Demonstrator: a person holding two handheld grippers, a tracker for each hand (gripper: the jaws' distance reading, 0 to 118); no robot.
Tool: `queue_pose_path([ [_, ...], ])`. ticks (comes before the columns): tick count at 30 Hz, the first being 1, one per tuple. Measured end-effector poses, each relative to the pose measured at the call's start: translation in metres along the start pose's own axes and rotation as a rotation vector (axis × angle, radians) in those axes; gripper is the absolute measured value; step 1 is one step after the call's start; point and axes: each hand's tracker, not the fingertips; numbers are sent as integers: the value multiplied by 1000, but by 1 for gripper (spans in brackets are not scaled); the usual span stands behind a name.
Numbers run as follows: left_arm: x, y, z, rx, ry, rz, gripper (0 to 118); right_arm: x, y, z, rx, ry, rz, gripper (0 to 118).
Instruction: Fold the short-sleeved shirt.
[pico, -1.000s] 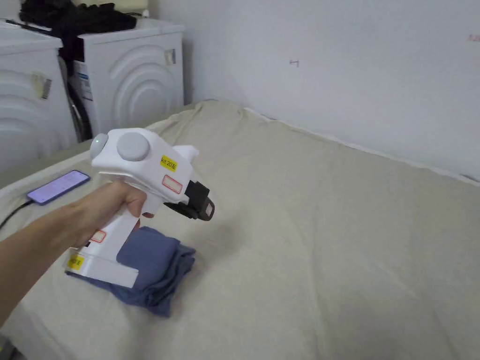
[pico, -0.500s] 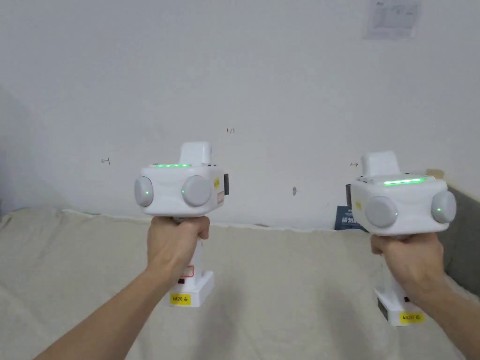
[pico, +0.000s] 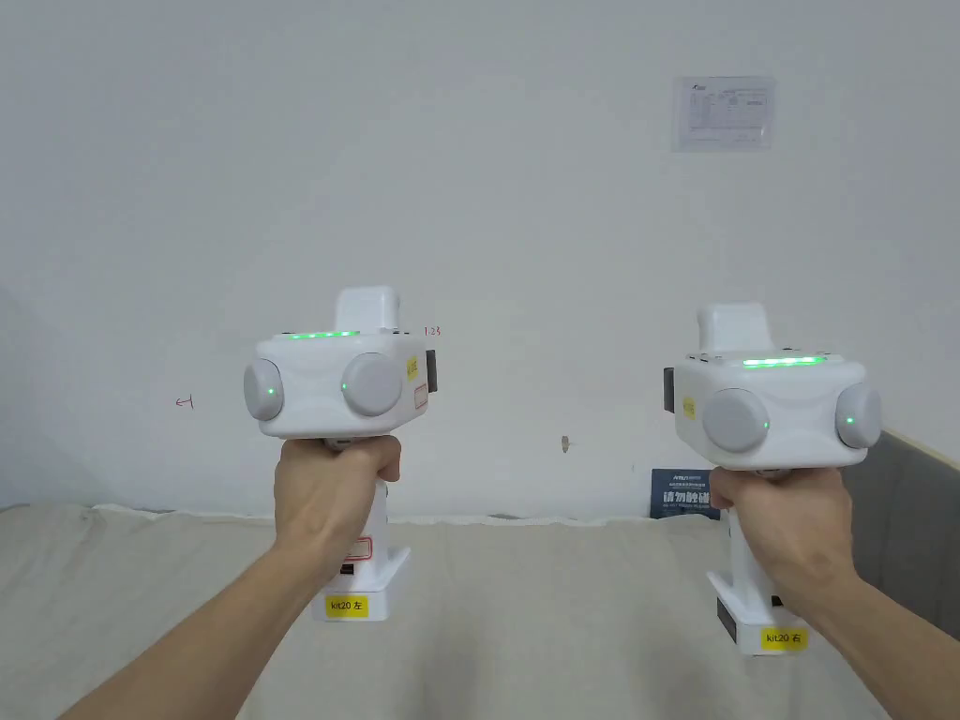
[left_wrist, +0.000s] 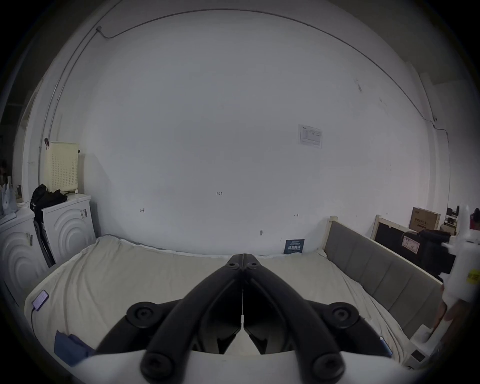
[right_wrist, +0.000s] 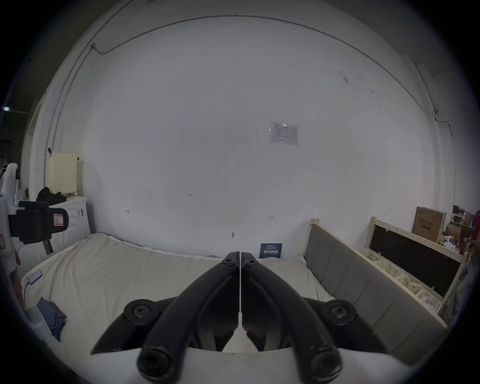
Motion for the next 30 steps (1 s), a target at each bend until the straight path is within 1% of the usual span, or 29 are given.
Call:
queue_pose_path([
  [2, 0, 2, 0, 7, -6, 37, 0, -1, 0, 2, 3, 7, -2, 0],
  [5, 6, 5, 2, 26, -16, 6, 0, -3, 3, 5, 11, 8, -8, 2],
  [6, 7, 5, 2, 27, -18, 4, 2, -2, 5, 5, 21, 4, -8, 15],
  [7, 8, 6, 2, 38, -25, 1, 16, -2, 7, 6, 35, 9, -14, 40],
  [8, 10, 5, 7, 48, -27, 5, 50, -1, 10, 6, 42, 4, -17, 76],
  [9, 13, 6, 9, 84, -8, -8, 111, -2, 12, 7, 40, 8, -20, 117],
  [10, 16, 9, 6, 77, 15, -17, 116, -2, 13, 6, 37, 7, -20, 118],
  [11, 20, 8, 5, 45, 62, -22, 115, -1, 11, 5, 104, 25, -31, 118],
  [12, 24, 13, 0, 134, 63, -35, 118, 1, 8, 2, 83, 7, -23, 118],
  [14, 31, 15, -7, 24, 109, -96, 118, 2, 13, 11, 84, -9, -24, 118],
  [16, 23, 18, 11, 12, 16, -78, 118, 7, 14, 8, 65, -22, -39, 118],
  [17, 20, 16, 17, 19, -8, -70, 118, 10, 15, 15, 63, -17, -54, 118],
  [19, 18, 11, 27, 20, 38, -56, 118, 14, 11, 20, 61, -1, -64, 118],
  [20, 22, 7, 24, 7, 44, -60, 118, 15, 8, 22, 57, -2, -56, 118],
  [21, 23, 3, 26, -14, 80, -69, 118, 15, 4, 26, 63, -1, -44, 118],
  [22, 23, 1, 27, -28, 90, -71, 118, 15, 2, 27, 68, 2, -35, 118],
  [24, 20, 0, 27, -45, 62, -44, 118, 14, 3, 25, 58, -3, -16, 118],
  [25, 19, 1, 26, -62, 71, -34, 118, 13, 4, 25, 50, -4, -18, 118],
  [28, 15, 7, 31, -79, 92, 9, 118, 14, 8, 25, 42, 23, -77, 118],
  [30, 13, 9, 35, -84, 70, 25, 118, 15, 10, 28, 39, 27, -95, 118],
])
